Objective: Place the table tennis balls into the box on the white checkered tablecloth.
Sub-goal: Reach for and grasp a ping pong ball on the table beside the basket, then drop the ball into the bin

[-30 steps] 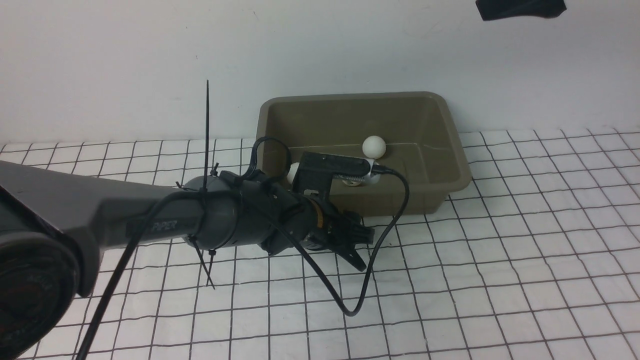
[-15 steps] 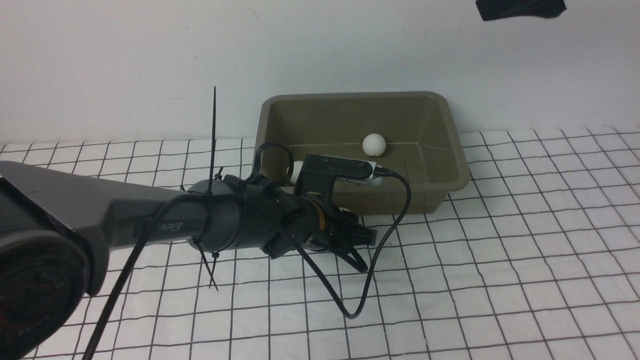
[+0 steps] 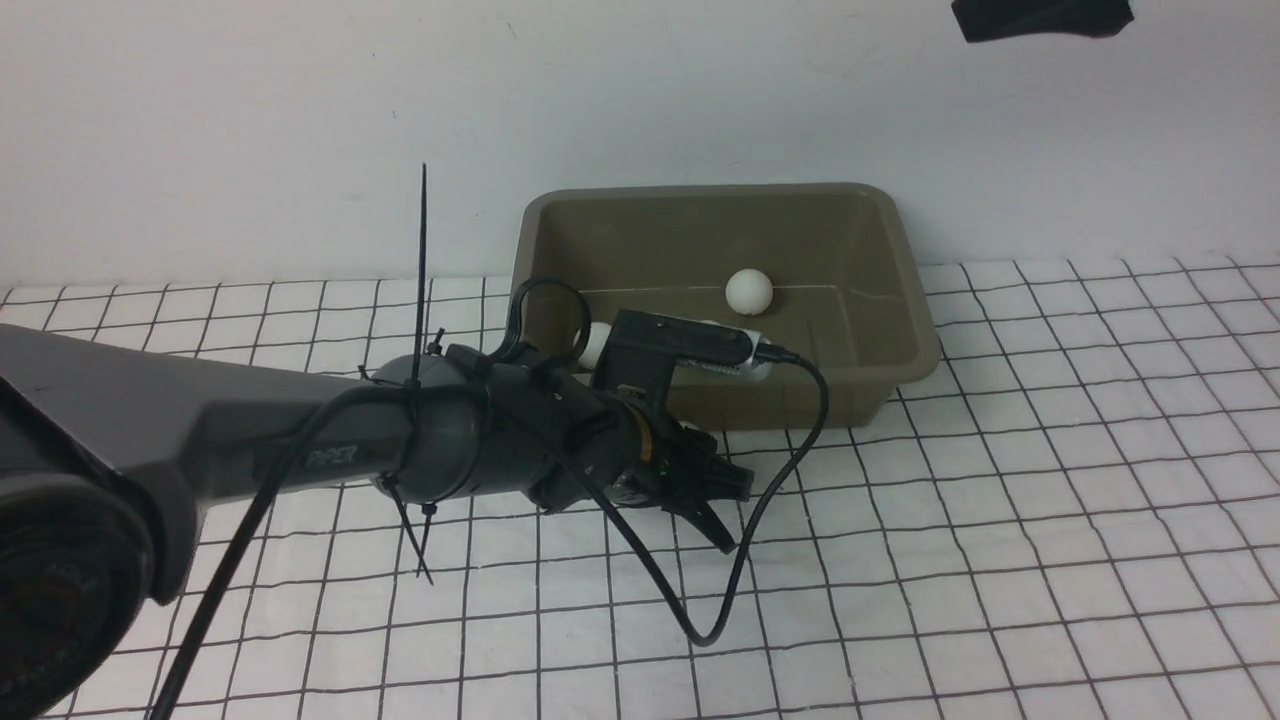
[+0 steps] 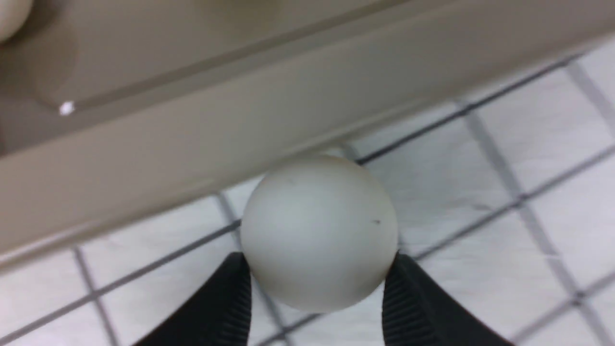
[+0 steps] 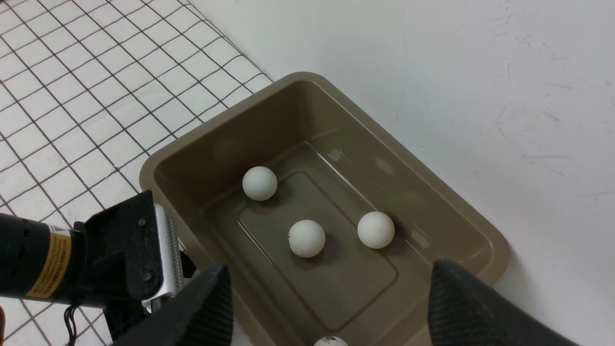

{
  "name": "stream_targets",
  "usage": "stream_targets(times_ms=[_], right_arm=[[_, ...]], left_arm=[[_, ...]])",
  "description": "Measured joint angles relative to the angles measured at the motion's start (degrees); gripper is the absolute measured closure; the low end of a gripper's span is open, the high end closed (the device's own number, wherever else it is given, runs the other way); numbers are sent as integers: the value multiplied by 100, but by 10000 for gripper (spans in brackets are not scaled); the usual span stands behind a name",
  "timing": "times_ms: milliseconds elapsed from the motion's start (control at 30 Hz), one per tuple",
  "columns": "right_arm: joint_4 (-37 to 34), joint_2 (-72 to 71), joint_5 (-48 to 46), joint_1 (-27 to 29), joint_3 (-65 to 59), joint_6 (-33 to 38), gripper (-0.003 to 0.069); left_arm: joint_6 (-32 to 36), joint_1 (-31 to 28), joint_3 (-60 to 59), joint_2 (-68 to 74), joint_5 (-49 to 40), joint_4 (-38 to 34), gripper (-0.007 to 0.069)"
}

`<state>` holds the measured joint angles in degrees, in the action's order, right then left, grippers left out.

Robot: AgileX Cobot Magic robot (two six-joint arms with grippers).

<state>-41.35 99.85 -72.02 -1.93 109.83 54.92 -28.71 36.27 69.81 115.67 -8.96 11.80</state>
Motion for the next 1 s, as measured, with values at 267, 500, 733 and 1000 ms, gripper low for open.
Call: stream_targets(times_ms=[267, 500, 733, 1000], right_arm=[[-63, 0, 0, 0, 0, 24, 164], [-62, 0, 0, 0, 0, 27, 164], [-62, 0, 0, 0, 0, 27, 164], [-213, 0, 0, 0, 0, 27, 164]], left_arm=[[13, 365, 0, -388, -428, 138, 308], [13, 432, 0, -877, -90, 440, 308], [13, -242, 0, -1015, 571, 613, 308], [6, -1211, 0, -927, 1707, 1431, 308]])
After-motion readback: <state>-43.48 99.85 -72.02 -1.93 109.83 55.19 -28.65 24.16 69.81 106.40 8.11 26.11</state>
